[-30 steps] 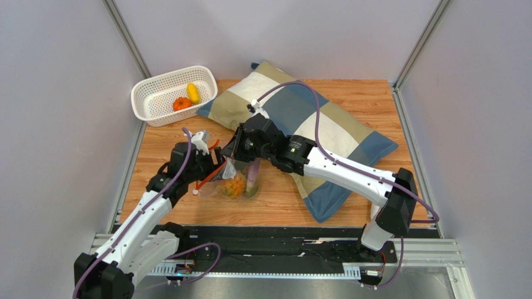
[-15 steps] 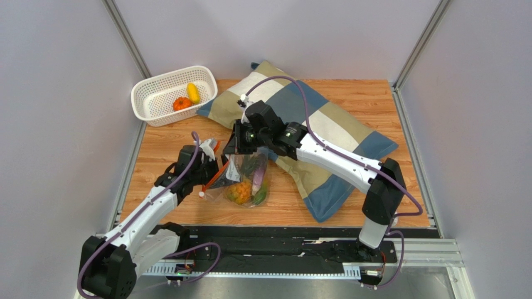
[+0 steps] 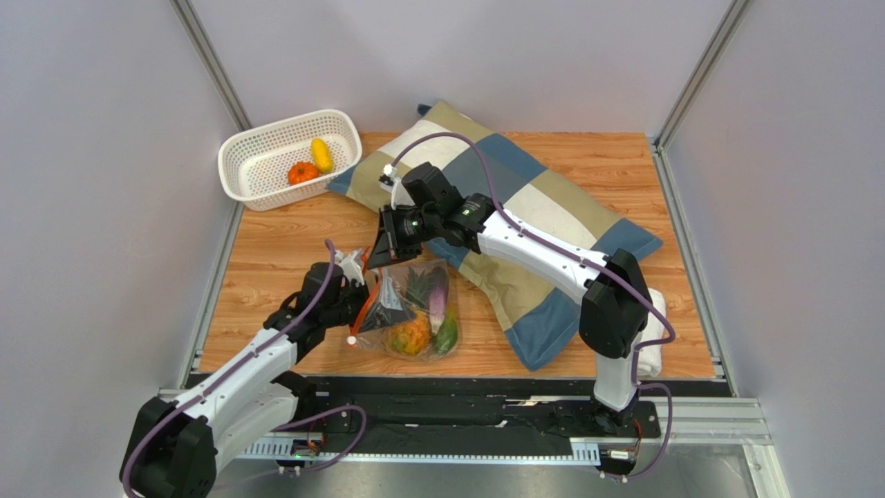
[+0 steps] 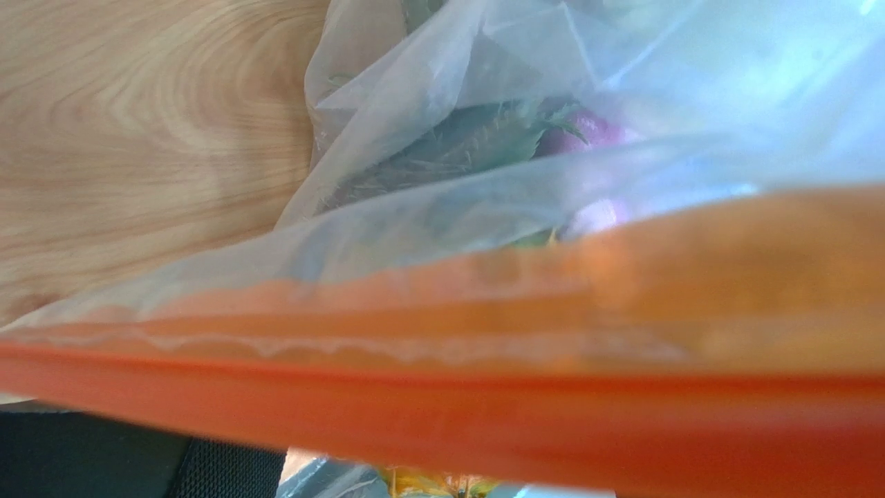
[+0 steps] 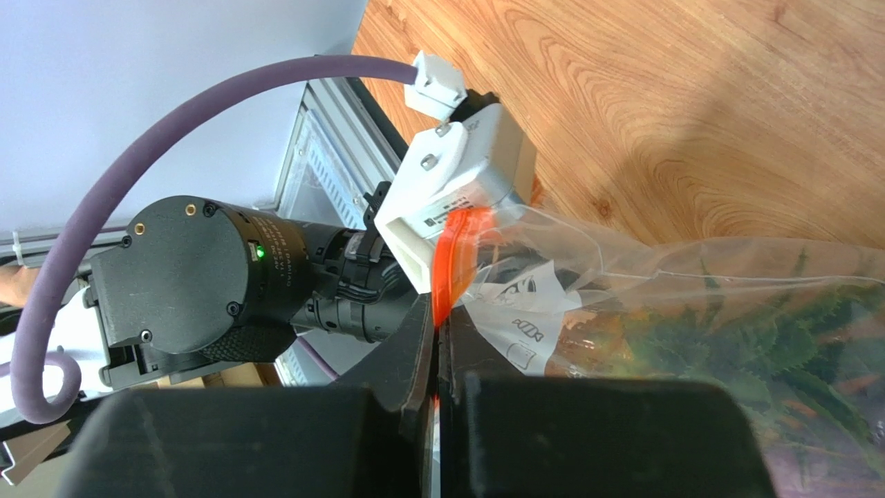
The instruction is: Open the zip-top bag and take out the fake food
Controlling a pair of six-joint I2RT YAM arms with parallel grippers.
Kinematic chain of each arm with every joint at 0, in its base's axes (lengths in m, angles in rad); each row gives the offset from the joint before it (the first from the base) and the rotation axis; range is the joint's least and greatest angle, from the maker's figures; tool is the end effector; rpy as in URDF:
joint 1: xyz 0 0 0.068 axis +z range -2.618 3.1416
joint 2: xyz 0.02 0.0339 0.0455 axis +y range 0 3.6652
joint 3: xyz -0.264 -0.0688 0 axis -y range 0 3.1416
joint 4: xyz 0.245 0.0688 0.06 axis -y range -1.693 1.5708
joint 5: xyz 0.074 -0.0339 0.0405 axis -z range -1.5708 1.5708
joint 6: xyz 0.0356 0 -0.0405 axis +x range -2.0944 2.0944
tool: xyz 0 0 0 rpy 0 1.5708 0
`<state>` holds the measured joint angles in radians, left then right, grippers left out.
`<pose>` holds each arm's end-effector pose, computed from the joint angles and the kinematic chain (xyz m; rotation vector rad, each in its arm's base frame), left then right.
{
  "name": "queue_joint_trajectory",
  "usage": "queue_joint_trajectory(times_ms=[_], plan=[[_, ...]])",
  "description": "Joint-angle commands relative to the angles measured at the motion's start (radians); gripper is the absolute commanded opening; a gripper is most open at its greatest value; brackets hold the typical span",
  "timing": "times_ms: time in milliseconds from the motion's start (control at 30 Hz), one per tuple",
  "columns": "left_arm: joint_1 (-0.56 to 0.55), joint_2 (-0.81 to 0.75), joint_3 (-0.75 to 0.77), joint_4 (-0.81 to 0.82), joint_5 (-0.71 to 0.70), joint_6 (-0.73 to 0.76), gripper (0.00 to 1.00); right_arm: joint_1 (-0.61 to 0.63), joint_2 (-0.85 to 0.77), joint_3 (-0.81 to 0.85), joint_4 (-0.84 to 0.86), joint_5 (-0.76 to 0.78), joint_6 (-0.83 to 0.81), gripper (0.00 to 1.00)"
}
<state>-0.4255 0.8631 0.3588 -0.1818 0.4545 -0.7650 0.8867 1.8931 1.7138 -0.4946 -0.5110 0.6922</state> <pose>0.1519 -0.0860 0.1811 -0.1476 2.4310 -1.1065 0.2630 0.3500 0.3137 -0.5616 2.4851 1.3285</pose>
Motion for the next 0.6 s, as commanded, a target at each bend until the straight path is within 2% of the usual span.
queue_joint_trajectory(times_ms=[0, 167, 267, 300, 367, 400, 467, 567], plan=[[-0.048, 0.051, 0.005, 0.038, 0.039, 0.021, 0.99, -0.009, -0.023, 0.000, 0.096, -0.043, -0.016, 0.00], [-0.076, 0.112, -0.020, 0.096, 0.000, 0.009, 0.97, -0.006, -0.046, -0.022, 0.125, -0.040, 0.003, 0.00], [-0.076, 0.143, -0.047, 0.177, 0.013, -0.003, 0.79, -0.008, -0.075, -0.042, 0.128, -0.021, 0.001, 0.00], [-0.076, 0.142, -0.058, 0.214, 0.012, -0.002, 0.65, -0.008, -0.084, -0.061, 0.128, -0.018, -0.003, 0.00], [-0.076, 0.111, -0.057, 0.200, -0.014, 0.019, 0.53, -0.009, -0.121, -0.081, 0.125, -0.002, -0.013, 0.00], [-0.075, 0.091, -0.057, 0.185, -0.026, 0.023, 0.36, -0.009, -0.133, -0.103, 0.120, 0.003, -0.016, 0.00], [-0.075, 0.012, -0.052, 0.134, -0.062, 0.046, 0.20, -0.011, -0.172, -0.131, 0.120, 0.018, -0.020, 0.00], [-0.075, -0.116, -0.020, 0.044, -0.074, 0.081, 0.06, -0.011, -0.212, -0.178, 0.128, 0.043, -0.025, 0.00]])
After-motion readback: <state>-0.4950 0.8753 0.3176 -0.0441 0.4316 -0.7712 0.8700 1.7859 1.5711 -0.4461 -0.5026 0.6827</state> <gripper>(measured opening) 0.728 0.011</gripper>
